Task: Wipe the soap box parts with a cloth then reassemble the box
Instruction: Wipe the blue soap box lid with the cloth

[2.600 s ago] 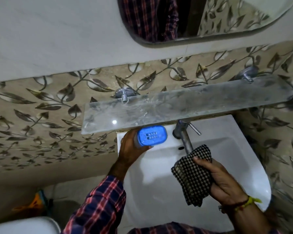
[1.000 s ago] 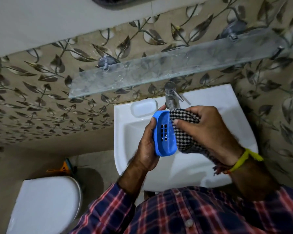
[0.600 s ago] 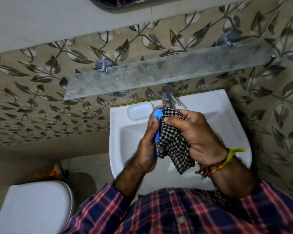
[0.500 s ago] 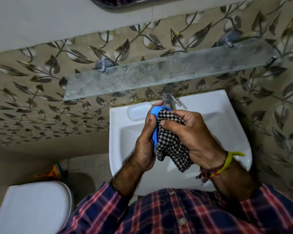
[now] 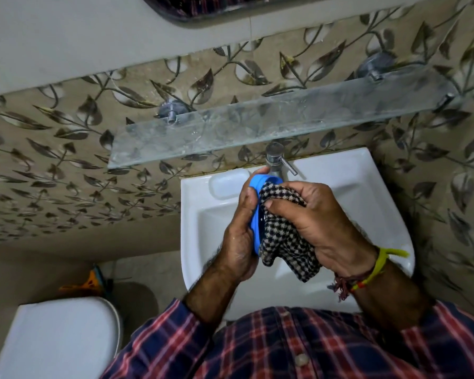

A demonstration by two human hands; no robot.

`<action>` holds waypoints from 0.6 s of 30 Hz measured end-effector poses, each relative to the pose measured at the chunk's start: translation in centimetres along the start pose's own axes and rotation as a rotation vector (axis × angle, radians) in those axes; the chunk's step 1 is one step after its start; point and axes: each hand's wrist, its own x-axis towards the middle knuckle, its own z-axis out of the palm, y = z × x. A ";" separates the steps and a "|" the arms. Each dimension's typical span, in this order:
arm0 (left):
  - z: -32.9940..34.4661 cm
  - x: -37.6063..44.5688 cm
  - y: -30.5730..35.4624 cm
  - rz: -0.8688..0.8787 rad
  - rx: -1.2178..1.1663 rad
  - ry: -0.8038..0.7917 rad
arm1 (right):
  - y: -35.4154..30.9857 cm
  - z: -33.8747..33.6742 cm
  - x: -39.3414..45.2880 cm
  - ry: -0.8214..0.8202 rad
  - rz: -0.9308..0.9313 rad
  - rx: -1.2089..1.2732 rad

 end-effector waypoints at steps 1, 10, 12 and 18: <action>0.0 0.2 0.4 0.011 0.002 -0.002 | 0.2 0.1 -0.3 -0.036 -0.003 -0.021; 0.2 0.3 1.0 0.027 -0.022 -0.001 | 0.6 0.1 -1.1 -0.149 -0.053 -0.124; 0.4 0.2 1.1 0.024 -0.012 0.001 | 0.6 0.0 -1.2 -0.153 -0.045 -0.109; 0.2 0.5 1.6 0.034 0.034 0.017 | 1.1 -0.4 -1.6 -0.240 -0.114 -0.280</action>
